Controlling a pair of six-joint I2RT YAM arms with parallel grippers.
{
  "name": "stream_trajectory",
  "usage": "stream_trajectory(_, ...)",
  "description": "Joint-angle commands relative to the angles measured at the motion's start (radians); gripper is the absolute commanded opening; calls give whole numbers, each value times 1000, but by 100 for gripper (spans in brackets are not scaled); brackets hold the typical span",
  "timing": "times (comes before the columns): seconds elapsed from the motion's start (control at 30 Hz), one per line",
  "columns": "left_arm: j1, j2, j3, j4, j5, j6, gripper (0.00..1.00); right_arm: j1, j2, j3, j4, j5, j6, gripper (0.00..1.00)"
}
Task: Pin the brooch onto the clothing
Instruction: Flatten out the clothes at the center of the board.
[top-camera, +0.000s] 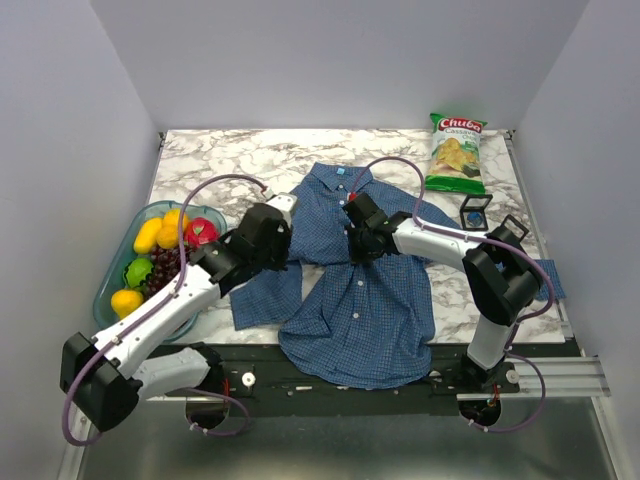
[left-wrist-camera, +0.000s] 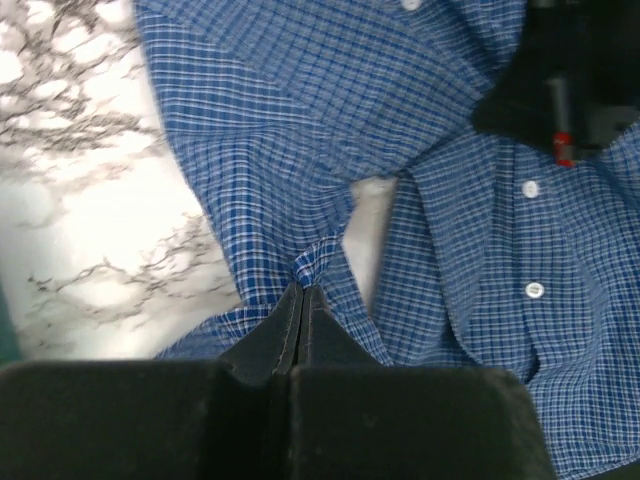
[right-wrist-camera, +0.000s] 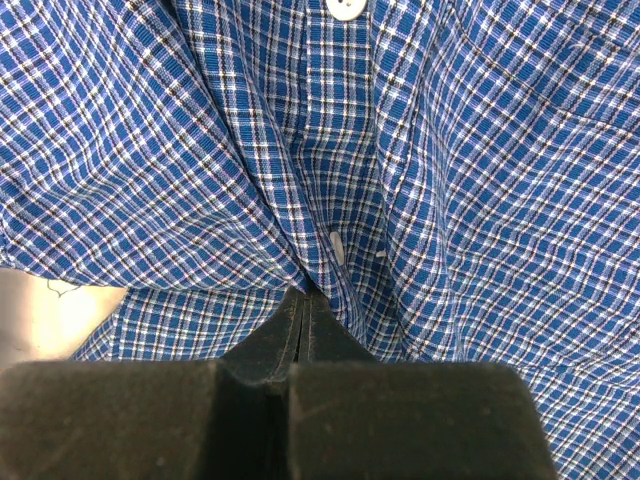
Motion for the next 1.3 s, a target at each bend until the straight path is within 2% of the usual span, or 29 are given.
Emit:
stream_trajectory(0.0,-239,36,-40,56,-328,-152,0,-10,-18,-7,9,13,-5,1)
stream_trajectory(0.03,-277,55,-50,68,-345,-175,0,-10,-15,-7,9,12,-3,1)
stream_trajectory(0.07,-361,78,-60,96,-361,-219,0,-11,-13,-9,9,12,-1,1)
stream_trajectory(0.2,-506,211,-68,205,-346,-299,0,-13,-4,-12,10,15,6,1)
stream_trajectory(0.33,-574,291,-32,266,-320,-348,1,-19,-3,-23,22,13,14,1)
stream_trajectory(0.37,-584,299,-25,274,-318,-353,5,-22,-3,-29,24,12,15,1)
stream_trajectory(0.4,-592,310,-20,280,-313,-362,12,-24,-3,-30,27,9,15,1)
stream_trajectory(0.43,-603,308,-20,288,-307,-362,31,-24,-3,-32,27,9,15,1)
stream_trajectory(0.5,-603,285,-38,308,-281,-363,52,-24,-3,-37,30,9,17,1)
stream_trajectory(0.53,-604,270,-46,305,-281,-371,72,-25,-4,-35,30,9,14,1)
stream_trajectory(0.6,-597,206,-70,286,-307,-377,84,-25,-6,-38,30,7,12,1)
stream_trajectory(0.63,-587,181,-80,279,-306,-379,93,-25,-7,-38,32,7,11,1)
stream_trajectory(0.7,-535,99,-109,256,-265,-386,99,-25,-6,-37,32,7,11,1)
stream_trajectory(0.77,-496,38,-132,222,-249,-393,99,-25,-3,-35,32,4,6,1)
stream_trajectory(0.87,-375,-75,-167,161,-231,-414,99,-27,0,-34,32,1,5,1)
stream_trajectory(0.93,-240,-129,-204,145,-173,-406,99,-27,-1,-34,32,2,5,1)
stream_trajectory(1.03,-99,-141,-228,115,-125,-387,99,-27,-1,-32,32,-1,3,1)
stream_trajectory(1.17,-9,-121,-267,168,-91,-357,99,-27,1,-30,33,-7,2,1)
stream_trajectory(1.27,58,-34,-258,162,-70,-322,99,-27,-3,-30,33,-11,2,1)
